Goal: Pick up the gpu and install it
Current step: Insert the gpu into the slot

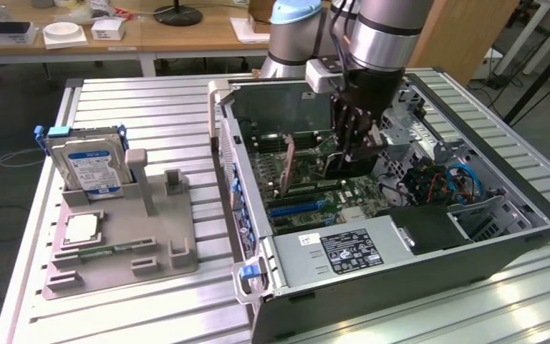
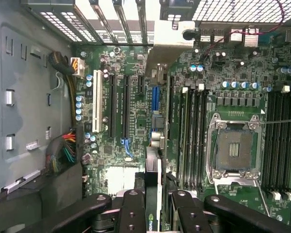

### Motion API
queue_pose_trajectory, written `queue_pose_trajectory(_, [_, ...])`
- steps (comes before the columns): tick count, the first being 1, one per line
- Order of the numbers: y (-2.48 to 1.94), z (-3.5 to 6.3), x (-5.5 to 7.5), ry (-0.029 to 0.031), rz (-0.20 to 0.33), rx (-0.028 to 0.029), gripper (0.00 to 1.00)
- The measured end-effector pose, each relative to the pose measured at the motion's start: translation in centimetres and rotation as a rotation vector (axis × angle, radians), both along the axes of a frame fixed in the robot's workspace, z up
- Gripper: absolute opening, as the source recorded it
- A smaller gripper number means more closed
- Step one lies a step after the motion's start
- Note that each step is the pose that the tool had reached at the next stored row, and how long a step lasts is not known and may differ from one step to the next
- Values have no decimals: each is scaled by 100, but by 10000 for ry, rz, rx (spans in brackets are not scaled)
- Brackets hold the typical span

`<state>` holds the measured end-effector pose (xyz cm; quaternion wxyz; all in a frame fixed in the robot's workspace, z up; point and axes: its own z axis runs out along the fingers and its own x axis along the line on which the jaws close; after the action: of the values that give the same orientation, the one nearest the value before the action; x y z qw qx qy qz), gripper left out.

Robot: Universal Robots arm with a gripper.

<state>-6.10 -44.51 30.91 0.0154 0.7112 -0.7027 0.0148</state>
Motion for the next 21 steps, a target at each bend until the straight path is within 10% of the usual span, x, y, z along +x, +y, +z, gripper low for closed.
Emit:
queue_pose_trajectory(7, [0,-82,-55,-38,-112,-17,26])
queue_pose_trajectory(21, [13,-281,-300,-157,-114,-249,26])
